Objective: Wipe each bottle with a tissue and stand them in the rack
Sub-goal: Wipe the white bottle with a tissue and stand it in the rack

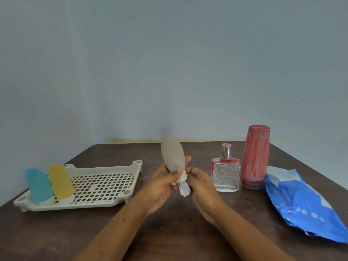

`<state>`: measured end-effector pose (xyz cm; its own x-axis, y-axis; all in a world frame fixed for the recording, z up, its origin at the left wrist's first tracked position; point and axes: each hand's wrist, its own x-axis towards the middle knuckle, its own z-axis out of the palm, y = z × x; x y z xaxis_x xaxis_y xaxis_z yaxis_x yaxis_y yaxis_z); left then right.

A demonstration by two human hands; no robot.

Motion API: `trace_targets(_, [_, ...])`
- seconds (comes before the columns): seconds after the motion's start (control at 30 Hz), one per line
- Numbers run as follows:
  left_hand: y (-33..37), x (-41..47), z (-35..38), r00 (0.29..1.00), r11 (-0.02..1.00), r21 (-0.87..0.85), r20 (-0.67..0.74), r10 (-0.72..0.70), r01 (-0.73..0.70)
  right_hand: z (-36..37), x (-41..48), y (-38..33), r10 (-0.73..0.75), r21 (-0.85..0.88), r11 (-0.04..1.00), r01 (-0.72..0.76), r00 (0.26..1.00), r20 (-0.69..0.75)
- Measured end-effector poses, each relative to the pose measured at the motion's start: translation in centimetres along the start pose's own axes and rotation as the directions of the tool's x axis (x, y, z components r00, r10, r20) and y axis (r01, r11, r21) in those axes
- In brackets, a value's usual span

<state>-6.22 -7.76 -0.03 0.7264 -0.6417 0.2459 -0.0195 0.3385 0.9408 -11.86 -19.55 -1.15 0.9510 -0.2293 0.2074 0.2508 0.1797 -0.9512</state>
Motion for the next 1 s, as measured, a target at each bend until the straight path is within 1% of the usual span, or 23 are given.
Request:
trace_targets(0.07, [-0.1, 0.2, 0.1, 1.0, 1.0, -0.014, -0.015, 0.024, -0.024, 0.1, 0.1, -0.1, 0.051, 0.113, 0.992, -0.054, 0.998, 0.031])
trace_targets(0.17, [-0.3, 0.4, 0.4, 0.987, 0.992, 0.004, -0.096, 0.125, -0.125, 0.2, 0.1, -0.3, 0.065, 0.173, 0.983, -0.069, 0.998, 0.027])
trace_targets(0.33, [-0.5, 0.5, 0.7, 0.958, 0.979, 0.045, -0.205, 0.202, -0.197, 0.3, -0.3, -0.3, 0.043, 0.174, 0.984, -0.046, 0.999, 0.022])
trace_targets(0.43, [-0.1, 0.7, 0.0, 0.947, 0.979, 0.01, -0.251, 0.201, -0.205, 0.6, -0.4, -0.4, -0.006, 0.109, 0.994, 0.003, 1.0, 0.024])
trace_targets(0.5, [0.1, 0.7, -0.3, 0.949, 0.981, -0.011, -0.255, 0.185, -0.194, 0.6, -0.3, -0.6, -0.054, 0.082, 0.995, 0.056, 0.998, -0.03])
trace_targets(0.57, [0.2, 0.7, -0.3, 0.952, 0.983, 0.003, -0.246, 0.18, -0.185, 0.3, -0.1, -0.7, -0.092, 0.071, 0.992, 0.1, 0.99, -0.106])
trace_targets(0.63, [0.0, 0.5, 0.0, 0.959, 0.984, 0.029, -0.221, 0.177, -0.175, -0.1, 0.0, -0.6, -0.101, 0.04, 0.993, 0.109, 0.983, -0.155])
trace_targets(0.7, [-0.1, 0.3, 0.4, 0.966, 0.984, 0.055, -0.192, 0.175, -0.167, -0.3, 0.2, -0.4, -0.079, 0.026, 0.996, 0.085, 0.983, -0.167])
trace_targets(0.77, [-0.3, 0.3, 0.5, 0.967, 0.983, 0.073, -0.182, 0.177, -0.167, -0.4, 0.2, -0.2, -0.034, 0.019, 0.999, 0.038, 0.989, -0.144])
trace_targets(0.87, [-0.5, 0.6, 0.2, 0.964, 0.982, 0.078, -0.194, 0.182, -0.17, -0.3, 0.2, 0.1, 0.03, 0.008, 1.0, -0.03, 0.998, -0.063])
trace_targets(0.93, [-0.4, 0.8, -0.2, 0.961, 0.982, 0.085, -0.209, 0.183, -0.168, 0.0, 0.1, 0.1, 0.046, -0.004, 0.999, -0.046, 0.999, -0.016])
trace_targets(1.0, [-0.5, 1.1, -0.9, 0.954, 0.982, 0.093, -0.239, 0.18, -0.162, 0.1, 0.0, -0.1, 0.033, -0.01, 0.999, -0.033, 0.999, -0.009])
